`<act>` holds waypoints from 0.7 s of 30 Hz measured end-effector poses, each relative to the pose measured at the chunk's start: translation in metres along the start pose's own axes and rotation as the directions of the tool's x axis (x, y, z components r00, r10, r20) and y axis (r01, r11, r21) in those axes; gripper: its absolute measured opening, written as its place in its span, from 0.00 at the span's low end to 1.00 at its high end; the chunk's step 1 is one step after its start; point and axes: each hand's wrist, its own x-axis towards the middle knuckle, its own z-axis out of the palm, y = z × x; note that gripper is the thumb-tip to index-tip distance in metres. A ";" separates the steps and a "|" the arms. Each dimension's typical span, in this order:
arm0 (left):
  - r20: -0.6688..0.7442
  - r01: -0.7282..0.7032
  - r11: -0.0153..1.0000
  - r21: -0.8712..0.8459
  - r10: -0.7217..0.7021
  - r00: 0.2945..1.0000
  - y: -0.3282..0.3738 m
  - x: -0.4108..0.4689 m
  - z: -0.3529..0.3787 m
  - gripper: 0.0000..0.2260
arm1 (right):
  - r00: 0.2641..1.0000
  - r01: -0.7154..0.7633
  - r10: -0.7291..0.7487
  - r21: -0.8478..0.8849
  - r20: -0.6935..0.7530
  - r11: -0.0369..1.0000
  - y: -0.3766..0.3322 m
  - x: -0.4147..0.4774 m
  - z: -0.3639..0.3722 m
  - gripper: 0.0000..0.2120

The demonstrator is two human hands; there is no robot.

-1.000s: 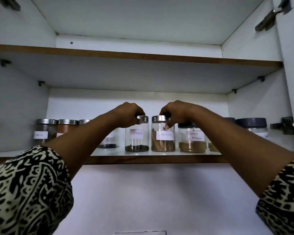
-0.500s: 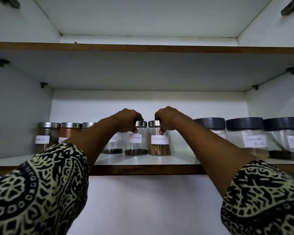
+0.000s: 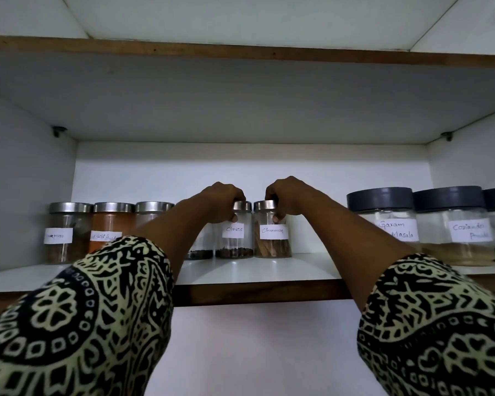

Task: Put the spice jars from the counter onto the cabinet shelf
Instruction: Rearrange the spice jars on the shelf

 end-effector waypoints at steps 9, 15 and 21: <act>-0.013 0.006 1.000 -0.006 -0.006 1.000 -0.002 0.003 0.005 0.24 | 1.000 -0.012 0.012 0.053 -0.004 0.999 0.004 0.006 0.008 0.23; -0.018 0.027 0.999 -0.034 -0.027 0.999 0.000 -0.007 0.005 0.26 | 1.000 -0.013 0.012 0.022 0.007 1.000 0.001 -0.002 0.011 0.27; -0.056 -0.007 1.000 -0.021 0.006 0.998 0.009 -0.028 -0.021 0.29 | 0.993 -0.009 0.008 -0.004 -0.122 1.000 -0.004 -0.029 -0.016 0.30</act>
